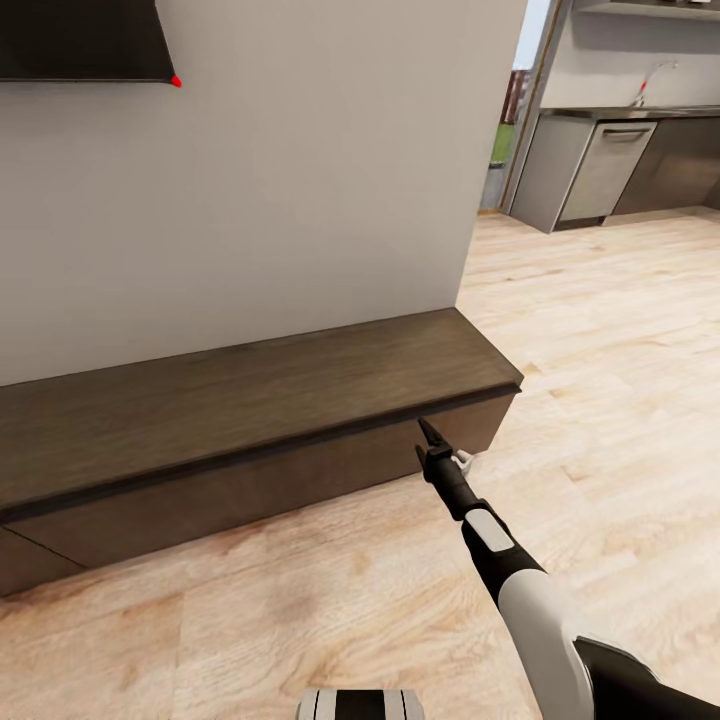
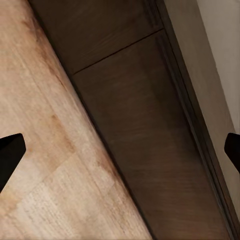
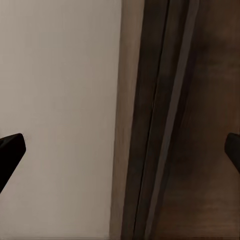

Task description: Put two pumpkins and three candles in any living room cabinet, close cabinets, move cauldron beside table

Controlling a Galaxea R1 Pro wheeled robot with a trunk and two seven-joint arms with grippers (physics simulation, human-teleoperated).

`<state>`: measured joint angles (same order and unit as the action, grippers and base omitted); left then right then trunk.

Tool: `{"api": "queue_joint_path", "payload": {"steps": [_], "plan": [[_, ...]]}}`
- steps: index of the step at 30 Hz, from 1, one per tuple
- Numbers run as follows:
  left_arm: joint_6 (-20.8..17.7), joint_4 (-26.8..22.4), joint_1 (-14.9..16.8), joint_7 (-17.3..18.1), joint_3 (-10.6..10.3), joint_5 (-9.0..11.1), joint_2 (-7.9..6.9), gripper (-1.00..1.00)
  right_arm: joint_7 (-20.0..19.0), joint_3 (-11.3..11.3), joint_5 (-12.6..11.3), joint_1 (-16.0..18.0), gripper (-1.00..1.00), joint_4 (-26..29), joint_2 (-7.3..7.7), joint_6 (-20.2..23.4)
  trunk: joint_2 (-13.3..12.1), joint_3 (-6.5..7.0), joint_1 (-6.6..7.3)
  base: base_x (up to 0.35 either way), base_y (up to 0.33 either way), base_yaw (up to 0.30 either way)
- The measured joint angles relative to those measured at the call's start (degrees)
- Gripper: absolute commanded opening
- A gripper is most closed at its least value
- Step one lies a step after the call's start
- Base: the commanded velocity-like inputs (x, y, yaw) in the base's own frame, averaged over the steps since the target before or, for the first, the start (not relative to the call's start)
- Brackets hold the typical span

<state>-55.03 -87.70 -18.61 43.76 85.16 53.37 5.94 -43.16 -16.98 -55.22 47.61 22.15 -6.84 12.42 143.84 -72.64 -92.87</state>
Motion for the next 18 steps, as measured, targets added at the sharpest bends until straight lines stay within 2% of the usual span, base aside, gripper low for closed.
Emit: {"api": "queue_joint_path", "payload": {"steps": [3,8,14,15,18], "plan": [[0.0,0.0,0.0,0.0,0.0,0.0,0.0,1.0,0.0,0.0,0.0,0.0,1.0,0.0,0.0,0.0,0.0,0.0,0.0,0.0,0.0,0.006],[-1.7,-1.6,0.0,0.1,-1.6,1.2,-1.32,1.0,1.6,-1.6,0.0,0.5,1.0,-1.6,-0.01,1.6,0.0,0.06,0.0,0.0,0.0,0.155],[-1.9,-3.5,-0.1,0.1,-3.5,1.1,-0.71,1.0,3.5,-3.6,0.0,0.7,1.0,-2.5,0.01,2.6,0.0,0.2,0.0,0.0,0.0,0.247],[-2.0,-3.6,-0.1,0.1,-6.1,1.0,-0.64,1.0,4.3,-3.9,0.0,0.7,1.0,-2.5,0.0,2.6,0.0,0.23,0.0,0.0,0.0,0.262],[-2.0,-3.6,-0.1,0.1,-6.2,1.1,-0.55,1.0,4.5,-4.0,0.0,0.7,1.0,-2.5,0.01,2.7,0.0,0.31,0.0,0.0,0.0,0.265]]}}
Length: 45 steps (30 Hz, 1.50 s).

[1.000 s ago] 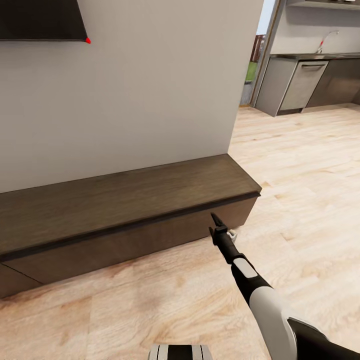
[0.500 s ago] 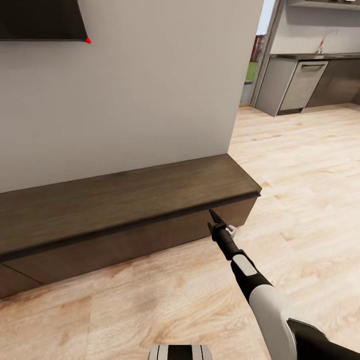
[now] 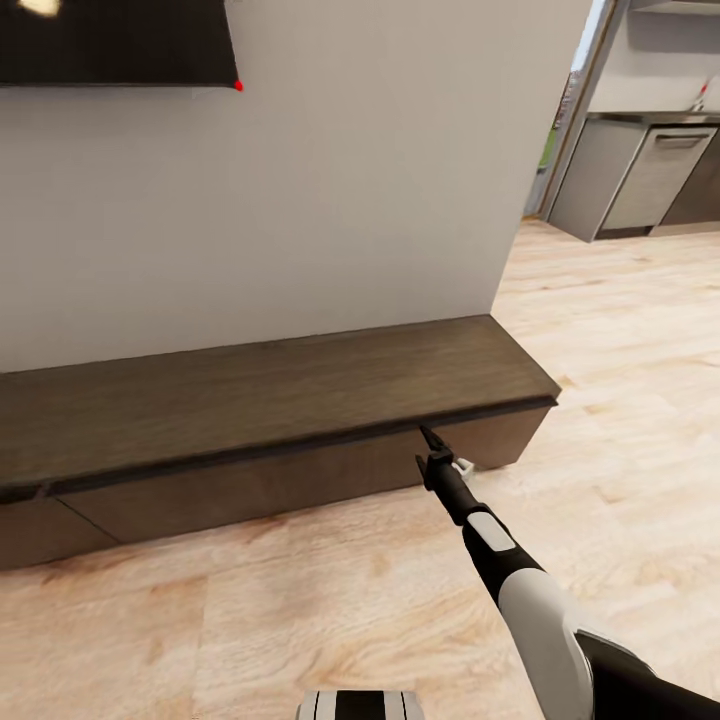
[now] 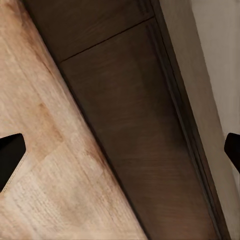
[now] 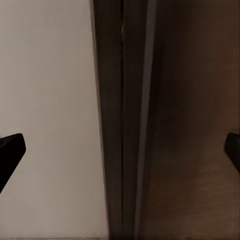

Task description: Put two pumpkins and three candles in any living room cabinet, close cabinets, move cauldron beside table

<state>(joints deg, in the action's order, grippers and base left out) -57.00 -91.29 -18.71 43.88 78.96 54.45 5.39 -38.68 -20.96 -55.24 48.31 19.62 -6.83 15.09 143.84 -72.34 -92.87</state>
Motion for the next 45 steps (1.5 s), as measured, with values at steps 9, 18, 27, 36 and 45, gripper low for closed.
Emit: {"api": "queue_joint_path", "payload": {"steps": [9,18,27,36,45], "plan": [[0.0,0.1,-0.1,0.0,0.1,-0.1,0.19,1.0,-0.1,0.0,0.0,-0.1,1.0,0.0,0.0,-0.1,0.0,0.24,0.0,0.0,0.0,0.26],[0.1,0.1,-0.2,0.0,0.1,-0.1,0.21,1.0,-0.5,-0.4,-0.4,-1.2,1.0,0.0,1.59,-1.5,0.0,0.3,0.0,0.0,0.0,0.064],[0.1,0.1,-0.2,-0.1,0.1,-0.2,0.14,1.0,-3.6,-0.6,-0.6,-1.6,1.0,0.0,4.54,-5.6,0.0,0.3,0.0,0.0,0.0,0.004],[0.1,0.2,-0.2,-0.1,0.1,-0.2,0.13,1.0,-8.9,-0.8,-0.7,-1.7,1.0,-0.2,4.88,-7.8,0.1,-1.69,-0.24,0.0,0.0,0.0],[0.1,0.2,-0.3,-0.1,0.1,-0.1,0.12,1.0,-9.0,-0.9,-1.1,-1.6,1.0,-0.2,4.95,-8.0,0.2,-3.24,-0.41,0.0,0.0,0.0]]}}
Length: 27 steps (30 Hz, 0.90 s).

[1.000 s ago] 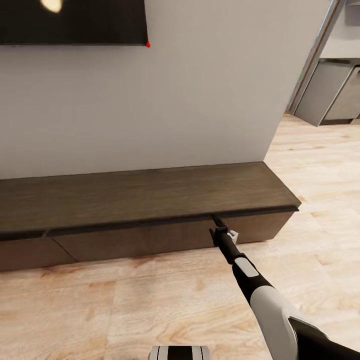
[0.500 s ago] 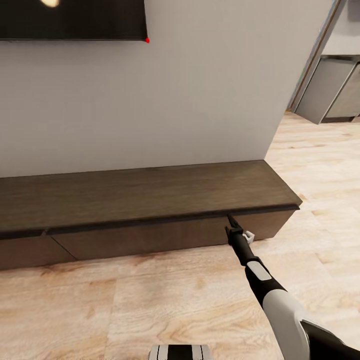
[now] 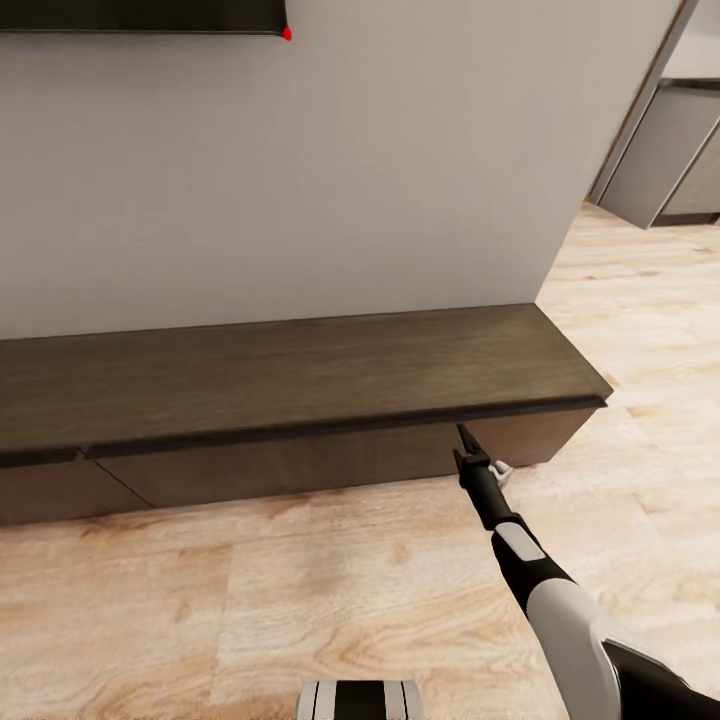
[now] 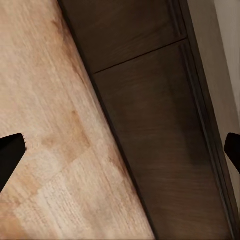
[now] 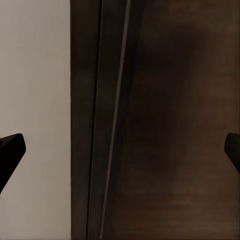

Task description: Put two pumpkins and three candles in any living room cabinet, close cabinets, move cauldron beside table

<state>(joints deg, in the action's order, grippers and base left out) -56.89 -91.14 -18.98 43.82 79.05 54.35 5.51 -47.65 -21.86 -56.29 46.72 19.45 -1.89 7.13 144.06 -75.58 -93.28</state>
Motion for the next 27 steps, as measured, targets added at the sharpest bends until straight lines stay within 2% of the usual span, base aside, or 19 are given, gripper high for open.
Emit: {"api": "queue_joint_path", "payload": {"steps": [4,10,13,18,22,27], "plan": [[0.0,0.0,0.0,0.0,0.0,0.0,0.01,1.0,0.0,0.0,-0.6,0.0,1.0,0.1,-0.02,0.0,0.0,0.0,0.0,0.0,0.0,0.0],[0.1,0.0,0.0,-0.1,0.0,-0.1,0.1,1.0,-0.1,0.0,-5.3,0.0,1.0,0.0,-0.07,-0.7,0.0,0.0,0.0,0.0,0.0,0.0],[0.2,0.1,0.0,-0.1,0.1,-0.7,0.2,1.0,-0.1,0.0,-6.5,0.0,1.0,-0.1,-0.1,-2.0,0.0,0.0,0.0,0.0,0.0,0.0],[0.5,0.3,0.0,0.0,0.4,-2.7,0.37,1.0,-0.1,0.0,-7.1,0.0,1.0,-0.2,-0.12,-2.9,0.0,0.0,0.01,0.04,0.005,0.0],[2.7,0.6,0.0,0.1,0.4,-3.3,0.64,1.0,-0.1,0.0,-7.2,0.0,1.0,-0.2,-0.16,-3.1,0.0,0.0,0.01,0.137,0.016,0.0],[3.5,1.1,0.0,0.0,0.4,-3.4,0.68,1.0,-0.1,0.0,-7.2,0.0,1.0,-0.3,-0.26,-3.2,0.0,0.0,0.0,0.035,0.003,0.0]]}}
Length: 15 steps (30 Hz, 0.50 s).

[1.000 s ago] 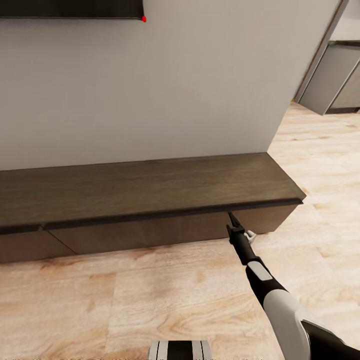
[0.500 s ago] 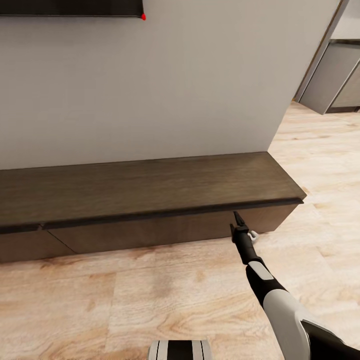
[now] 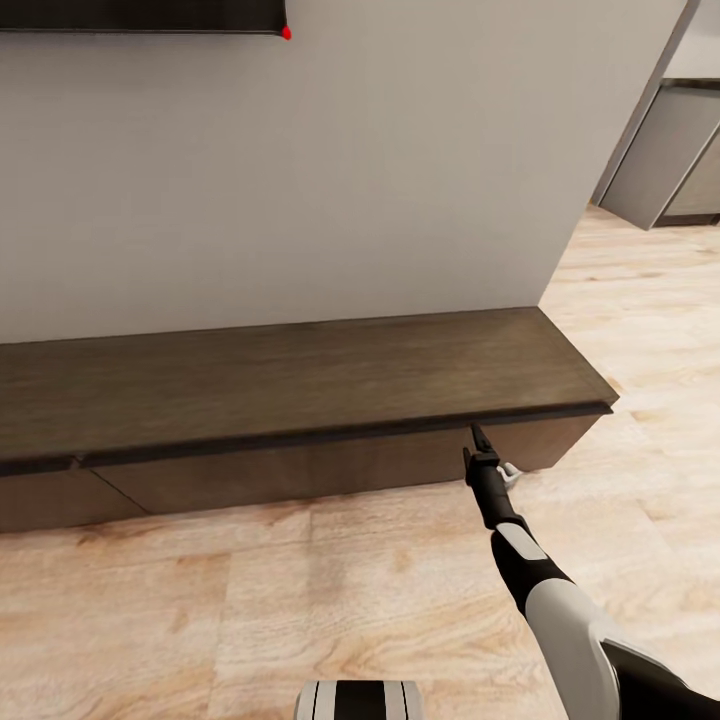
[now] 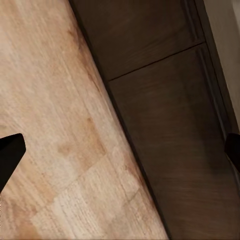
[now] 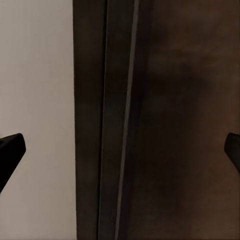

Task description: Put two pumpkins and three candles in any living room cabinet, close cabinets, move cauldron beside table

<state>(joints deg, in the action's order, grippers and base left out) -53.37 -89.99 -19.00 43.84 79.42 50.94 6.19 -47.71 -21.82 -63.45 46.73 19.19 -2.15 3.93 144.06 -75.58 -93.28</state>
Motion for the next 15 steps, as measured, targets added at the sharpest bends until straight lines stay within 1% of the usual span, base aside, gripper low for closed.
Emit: {"api": "queue_joint_path", "payload": {"steps": [2,11,15], "plan": [[0.1,0.3,0.0,0.0,0.0,0.0,-0.01,1.0,0.0,0.0,0.0,0.0,1.0,0.0,-0.02,0.0,0.0,0.0,0.0,0.01,0.001,0.0],[0.1,0.5,0.0,0.2,0.0,0.2,-0.15,1.0,0.0,0.0,0.0,0.0,1.0,0.1,-0.03,-0.1,0.1,-1.99,-0.24,0.002,0.0,0.0],[0.1,0.5,0.0,0.2,0.0,0.2,-0.18,1.0,0.0,0.0,0.0,0.0,1.0,0.2,-0.05,-0.1,0.1,-1.99,-0.23,0.0,0.0,0.0]]}}
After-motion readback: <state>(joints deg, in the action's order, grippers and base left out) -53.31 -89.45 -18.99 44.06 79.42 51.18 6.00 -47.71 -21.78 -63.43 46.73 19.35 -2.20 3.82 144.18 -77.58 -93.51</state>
